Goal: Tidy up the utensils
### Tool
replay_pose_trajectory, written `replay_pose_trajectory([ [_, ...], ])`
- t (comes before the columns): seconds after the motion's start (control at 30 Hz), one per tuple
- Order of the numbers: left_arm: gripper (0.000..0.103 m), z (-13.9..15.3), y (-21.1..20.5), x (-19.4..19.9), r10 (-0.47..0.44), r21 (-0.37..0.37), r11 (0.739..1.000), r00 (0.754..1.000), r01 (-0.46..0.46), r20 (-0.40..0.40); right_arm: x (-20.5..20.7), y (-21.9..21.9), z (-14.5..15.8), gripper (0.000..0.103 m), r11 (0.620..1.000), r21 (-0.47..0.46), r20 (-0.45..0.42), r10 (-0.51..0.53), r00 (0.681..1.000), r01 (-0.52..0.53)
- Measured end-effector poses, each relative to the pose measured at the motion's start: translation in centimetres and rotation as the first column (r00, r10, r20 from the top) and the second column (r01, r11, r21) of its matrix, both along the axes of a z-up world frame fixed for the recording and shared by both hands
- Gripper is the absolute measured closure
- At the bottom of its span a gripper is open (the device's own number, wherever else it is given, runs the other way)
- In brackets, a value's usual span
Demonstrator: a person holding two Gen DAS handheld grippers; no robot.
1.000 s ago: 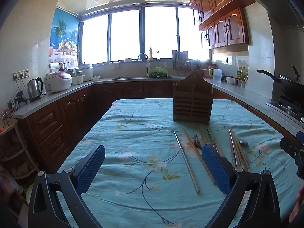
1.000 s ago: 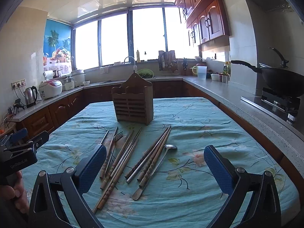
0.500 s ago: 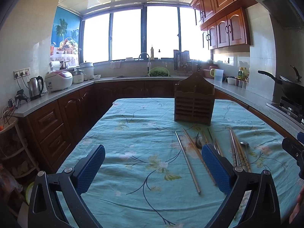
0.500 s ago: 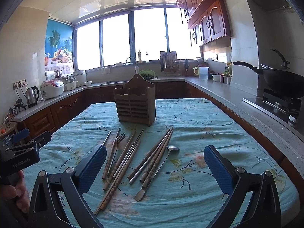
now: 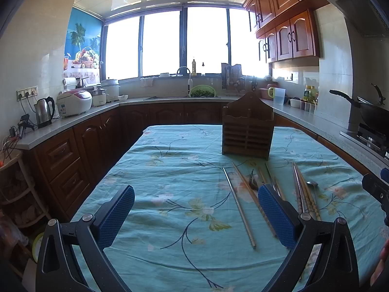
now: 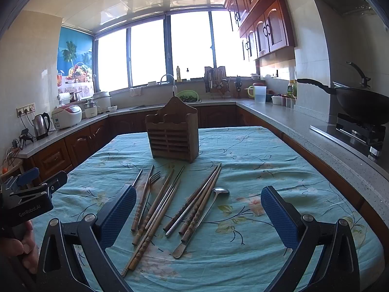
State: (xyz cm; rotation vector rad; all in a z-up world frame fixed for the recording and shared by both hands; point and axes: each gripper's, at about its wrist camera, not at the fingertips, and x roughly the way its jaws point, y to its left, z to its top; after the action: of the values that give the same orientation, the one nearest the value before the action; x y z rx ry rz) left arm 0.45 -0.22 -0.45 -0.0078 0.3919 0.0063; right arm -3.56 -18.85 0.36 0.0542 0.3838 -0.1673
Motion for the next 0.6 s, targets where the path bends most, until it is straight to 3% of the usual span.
replay_pose_trajectory([
  [0.6, 0.001, -0.28, 0.22, 0.26, -0.012, -0.018, 1.000, 1.000, 0.012, -0.028, 0.03, -0.14, -0.26, 0.000, 1.000, 0.007, 0.000, -0.002, 1.000, 0.002],
])
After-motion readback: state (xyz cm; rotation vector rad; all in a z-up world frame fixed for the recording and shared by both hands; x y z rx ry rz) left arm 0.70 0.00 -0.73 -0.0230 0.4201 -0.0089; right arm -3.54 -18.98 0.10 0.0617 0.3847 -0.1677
